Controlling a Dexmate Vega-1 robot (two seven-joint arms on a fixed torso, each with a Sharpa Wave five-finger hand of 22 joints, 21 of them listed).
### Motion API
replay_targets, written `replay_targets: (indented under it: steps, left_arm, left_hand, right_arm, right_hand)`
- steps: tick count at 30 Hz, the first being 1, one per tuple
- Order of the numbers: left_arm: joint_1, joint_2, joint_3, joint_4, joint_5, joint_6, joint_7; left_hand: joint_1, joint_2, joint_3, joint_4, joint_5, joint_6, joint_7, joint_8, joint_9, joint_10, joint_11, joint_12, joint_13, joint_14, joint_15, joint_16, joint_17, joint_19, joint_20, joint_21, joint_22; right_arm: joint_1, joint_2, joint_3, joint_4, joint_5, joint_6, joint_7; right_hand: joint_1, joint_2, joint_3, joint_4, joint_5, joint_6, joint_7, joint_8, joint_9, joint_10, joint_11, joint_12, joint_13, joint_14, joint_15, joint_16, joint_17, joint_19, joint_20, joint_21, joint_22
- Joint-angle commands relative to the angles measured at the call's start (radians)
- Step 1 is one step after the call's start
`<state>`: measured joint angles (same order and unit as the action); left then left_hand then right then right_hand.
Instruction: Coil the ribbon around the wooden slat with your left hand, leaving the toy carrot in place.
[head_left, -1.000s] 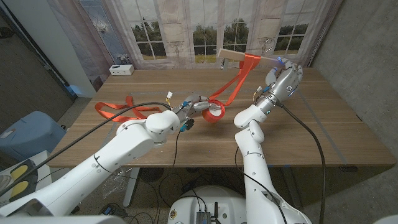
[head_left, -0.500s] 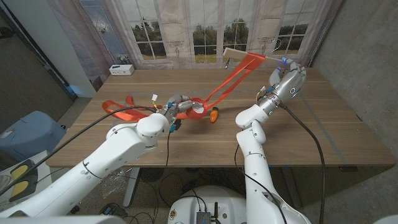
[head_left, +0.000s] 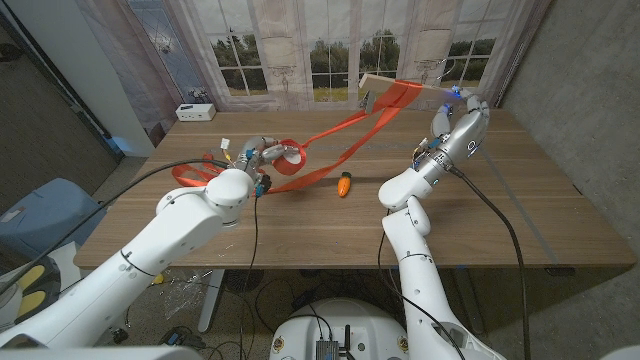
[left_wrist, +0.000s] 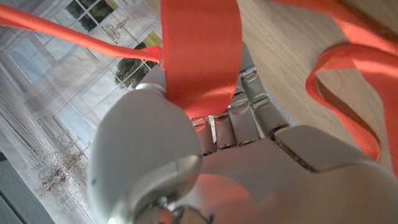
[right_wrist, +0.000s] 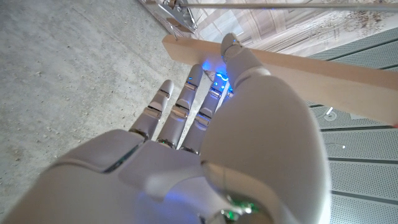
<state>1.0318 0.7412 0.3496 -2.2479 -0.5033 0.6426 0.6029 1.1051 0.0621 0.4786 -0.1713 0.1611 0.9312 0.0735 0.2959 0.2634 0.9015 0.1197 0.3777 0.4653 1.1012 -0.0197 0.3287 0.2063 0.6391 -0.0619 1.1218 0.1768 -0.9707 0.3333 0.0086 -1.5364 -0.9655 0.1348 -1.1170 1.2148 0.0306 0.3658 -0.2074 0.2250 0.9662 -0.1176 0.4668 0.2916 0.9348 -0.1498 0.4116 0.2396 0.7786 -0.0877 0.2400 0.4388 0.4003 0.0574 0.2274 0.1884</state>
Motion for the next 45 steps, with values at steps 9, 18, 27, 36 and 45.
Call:
replay_targets:
  steps: [9, 18, 27, 36, 45]
  left_arm:
    - [-0.190, -0.012, -0.059, 0.055, 0.084, -0.022, 0.008]
    - [-0.229, -0.025, -0.047, 0.058, 0.129, -0.054, -0.005]
    - [-0.249, -0.029, -0.048, 0.035, 0.166, -0.058, -0.014]
    - [-0.271, -0.030, -0.042, 0.013, 0.200, -0.060, -0.031]
    - [-0.262, -0.018, -0.042, -0.006, 0.221, -0.094, -0.072]
  left_hand:
    - [0.058, 0.065, 0.022, 0.009, 0.009, 0.091, -0.010, -0.001, 0.003, 0.241, -0.231, 0.000, 0.004, 0.186, -0.199, 0.005, 0.002, 0.000, -0.069, 0.009, 0.002]
    - [0.057, 0.063, 0.022, 0.009, 0.009, 0.093, -0.010, -0.002, 0.003, 0.242, -0.231, -0.002, 0.005, 0.186, -0.199, 0.005, 0.003, -0.001, -0.070, 0.010, 0.002]
    - [0.056, 0.063, 0.021, 0.010, 0.009, 0.094, -0.010, -0.003, 0.005, 0.244, -0.229, -0.003, 0.007, 0.185, -0.199, 0.004, 0.003, -0.002, -0.070, 0.012, 0.002]
    - [0.055, 0.063, 0.022, 0.011, 0.009, 0.094, -0.012, -0.005, 0.005, 0.245, -0.232, -0.007, 0.006, 0.182, -0.199, 0.002, 0.002, -0.005, -0.070, 0.013, 0.002]
    - [0.053, 0.063, 0.023, 0.011, 0.009, 0.094, -0.013, -0.007, 0.006, 0.242, -0.234, -0.013, 0.002, 0.178, -0.198, -0.001, 0.001, -0.008, -0.071, 0.013, 0.001]
  right_arm:
    - [-0.081, -0.240, -0.261, -0.093, 0.144, -0.168, 0.000]
    - [-0.069, -0.314, -0.361, -0.064, 0.163, -0.271, 0.000]
    - [-0.028, -0.367, -0.445, -0.006, 0.178, -0.338, 0.000]
    - [0.008, -0.401, -0.507, 0.028, 0.191, -0.417, 0.000]
    - [0.070, -0.476, -0.618, 0.036, 0.252, -0.594, 0.012]
  right_hand:
    - [-0.029, 0.031, 0.052, 0.050, 0.004, 0.081, 0.076, 0.003, 0.001, 0.100, 0.077, 0.184, 0.097, 0.004, -0.076, 0.000, 0.005, 0.007, 0.000, 0.005, 0.003]
    - [-0.030, 0.031, 0.051, 0.051, 0.003, 0.081, 0.075, 0.003, 0.002, 0.101, 0.076, 0.185, 0.096, 0.003, -0.075, 0.001, 0.009, 0.008, 0.000, 0.005, 0.003]
    - [-0.031, 0.030, 0.053, 0.051, 0.003, 0.081, 0.073, 0.003, 0.002, 0.102, 0.075, 0.186, 0.096, 0.004, -0.077, -0.001, 0.007, 0.010, 0.001, 0.006, 0.003]
    - [-0.031, 0.029, 0.053, 0.050, 0.003, 0.084, 0.072, 0.003, 0.001, 0.100, 0.073, 0.185, 0.095, 0.004, -0.081, -0.002, 0.008, 0.011, 0.001, 0.006, 0.003]
    - [-0.031, 0.029, 0.057, 0.049, 0.004, 0.083, 0.069, 0.002, -0.001, 0.100, 0.069, 0.186, 0.096, 0.003, -0.083, -0.005, 0.006, 0.015, 0.000, 0.008, 0.003]
